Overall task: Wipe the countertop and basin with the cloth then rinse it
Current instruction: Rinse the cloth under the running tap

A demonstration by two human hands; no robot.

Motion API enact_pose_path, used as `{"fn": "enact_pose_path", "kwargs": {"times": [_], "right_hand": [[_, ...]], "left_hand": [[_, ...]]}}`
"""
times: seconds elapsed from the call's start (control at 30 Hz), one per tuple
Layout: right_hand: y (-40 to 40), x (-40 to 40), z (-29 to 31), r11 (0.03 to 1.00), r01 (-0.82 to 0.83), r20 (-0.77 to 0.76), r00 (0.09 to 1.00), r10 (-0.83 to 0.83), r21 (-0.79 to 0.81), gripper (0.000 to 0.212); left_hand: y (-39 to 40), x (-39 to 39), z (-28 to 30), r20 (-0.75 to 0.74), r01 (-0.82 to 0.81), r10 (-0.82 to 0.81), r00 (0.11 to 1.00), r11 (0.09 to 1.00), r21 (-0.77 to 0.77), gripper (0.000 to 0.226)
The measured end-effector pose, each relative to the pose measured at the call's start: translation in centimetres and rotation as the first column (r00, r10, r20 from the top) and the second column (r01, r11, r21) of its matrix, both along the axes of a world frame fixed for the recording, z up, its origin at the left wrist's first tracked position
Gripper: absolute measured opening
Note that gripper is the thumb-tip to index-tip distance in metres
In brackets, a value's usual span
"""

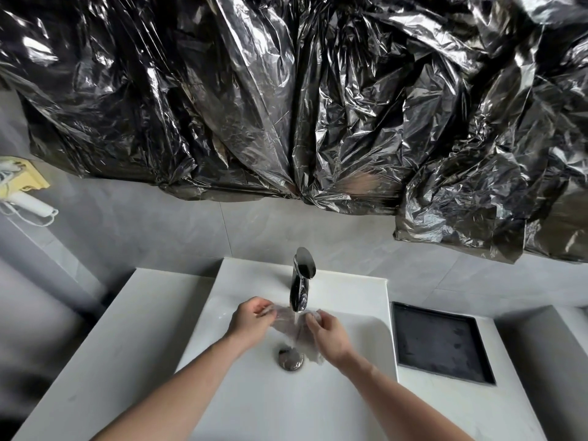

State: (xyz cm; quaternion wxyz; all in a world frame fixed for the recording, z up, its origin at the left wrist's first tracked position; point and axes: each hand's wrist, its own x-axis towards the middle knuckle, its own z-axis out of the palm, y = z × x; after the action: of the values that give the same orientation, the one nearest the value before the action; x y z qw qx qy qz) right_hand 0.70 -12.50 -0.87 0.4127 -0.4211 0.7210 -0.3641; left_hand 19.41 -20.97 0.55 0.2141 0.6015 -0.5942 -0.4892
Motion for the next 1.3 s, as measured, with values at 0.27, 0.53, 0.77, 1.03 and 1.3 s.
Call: {"fn": "enact_pose_path", "kwargs": {"times": [0.27,0.53,0.77,1.03,1.3], "right_hand": [[-0.6,2.0,1.2,0.991,-0.131,0.099,0.986,0.134,-0.037,0.020],[1.0,-0.6,1.4,0.998,-0.052,0.016,0.999,0.052,0.019,0.009],[2.3,-2.8,-0.8,0.997,-0.013,-0.307,0.951,0.036,0.078,0.052],[1.2,-1.4,0.8,0.999,0.024,-0.202,0.979,-0.017,0.035,0.049],[0.2,2.2,2.8,0.994,-0.105,0.229,0.968,0.107,-0.022,0.027]], "left_hand": [[2.8,-0.1,-1.4,0.181,0.300,-0.290,0.940,0.953,-0.035,0.051],[3.3,-1.8,-1.0,0.137,0.171,-0.147,0.980,0.968,-0.181,0.022],[2.7,-1.1,-1.2,0.235,0.175,-0.099,0.967,0.930,-0.325,0.015],[1.9,0.4,-1.5,0.024,-0.035,0.048,0.999,0.924,-0.382,0.014],[3.1,1.2,-2.2,0.291,0.211,-0.190,0.938,0.977,-0.042,0.039]]}}
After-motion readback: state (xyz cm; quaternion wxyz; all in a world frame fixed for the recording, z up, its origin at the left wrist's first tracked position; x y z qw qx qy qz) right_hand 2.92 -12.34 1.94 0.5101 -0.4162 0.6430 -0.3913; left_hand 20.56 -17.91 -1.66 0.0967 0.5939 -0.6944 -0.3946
